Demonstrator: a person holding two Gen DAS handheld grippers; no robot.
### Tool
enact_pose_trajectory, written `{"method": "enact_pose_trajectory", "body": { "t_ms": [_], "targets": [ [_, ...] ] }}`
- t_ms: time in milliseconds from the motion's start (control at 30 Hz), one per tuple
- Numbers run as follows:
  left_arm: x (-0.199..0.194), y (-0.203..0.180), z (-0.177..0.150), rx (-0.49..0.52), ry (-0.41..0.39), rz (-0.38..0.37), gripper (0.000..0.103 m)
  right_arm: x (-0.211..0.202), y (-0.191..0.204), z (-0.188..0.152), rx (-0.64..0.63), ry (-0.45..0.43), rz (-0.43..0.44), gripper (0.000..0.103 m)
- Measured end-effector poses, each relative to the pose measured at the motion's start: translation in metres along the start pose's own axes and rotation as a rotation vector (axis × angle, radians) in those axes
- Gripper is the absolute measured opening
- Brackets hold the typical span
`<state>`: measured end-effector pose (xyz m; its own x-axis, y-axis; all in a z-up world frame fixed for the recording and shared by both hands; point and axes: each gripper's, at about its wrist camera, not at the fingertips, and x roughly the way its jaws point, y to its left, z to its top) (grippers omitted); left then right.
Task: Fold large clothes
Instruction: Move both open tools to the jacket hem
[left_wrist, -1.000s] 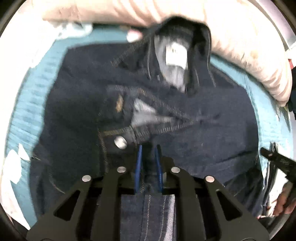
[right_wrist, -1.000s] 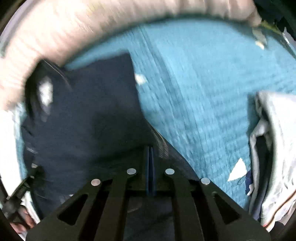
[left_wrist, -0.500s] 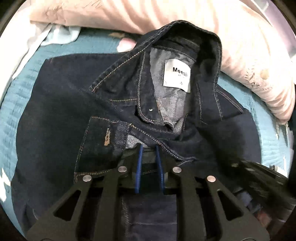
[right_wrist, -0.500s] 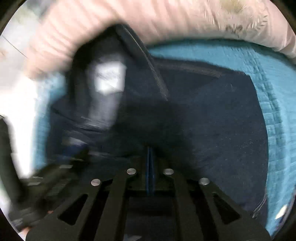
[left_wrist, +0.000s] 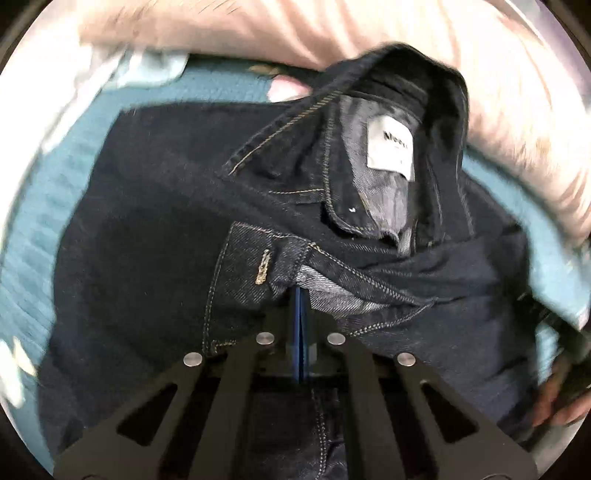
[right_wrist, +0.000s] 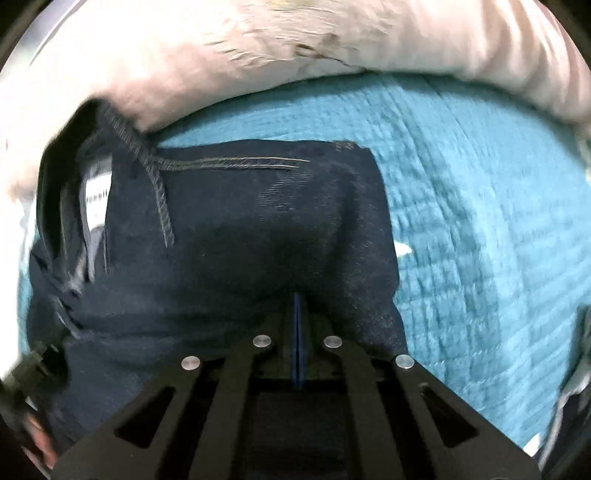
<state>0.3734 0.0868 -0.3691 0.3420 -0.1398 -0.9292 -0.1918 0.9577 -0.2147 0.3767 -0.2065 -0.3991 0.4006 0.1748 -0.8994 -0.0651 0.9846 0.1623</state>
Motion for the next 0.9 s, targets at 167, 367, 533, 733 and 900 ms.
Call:
{"method": "enact_pose_trajectory", "body": {
  "t_ms": [167,367,533,733,900],
  "targets": [
    [-0.005,0.005,0.006,-0.017,0.048,-0.005,0.003,-0.008,0.003,0.007,0.009,0.046,-0.028,0.000],
    [-0.032,0.006,0.008,-0.014,0.066,0.006,0.017,-0.032,0.004,0.012,0.045,0.079,-0.008,0.006],
    [-0.071,0.005,0.005,0.005,-0.019,0.032,0.065,-0.064,-0.006,0.007,0.095,0.110,0.029,0.080],
    [-0.099,-0.025,-0.004,0.085,-0.044,0.074,0.068,-0.110,-0.012,0.003,0.193,0.009,0.063,0.095],
    [-0.108,-0.033,-0.003,0.094,-0.061,0.081,0.068,-0.138,-0.012,0.001,0.174,-0.022,0.030,0.095]
  ]
}}
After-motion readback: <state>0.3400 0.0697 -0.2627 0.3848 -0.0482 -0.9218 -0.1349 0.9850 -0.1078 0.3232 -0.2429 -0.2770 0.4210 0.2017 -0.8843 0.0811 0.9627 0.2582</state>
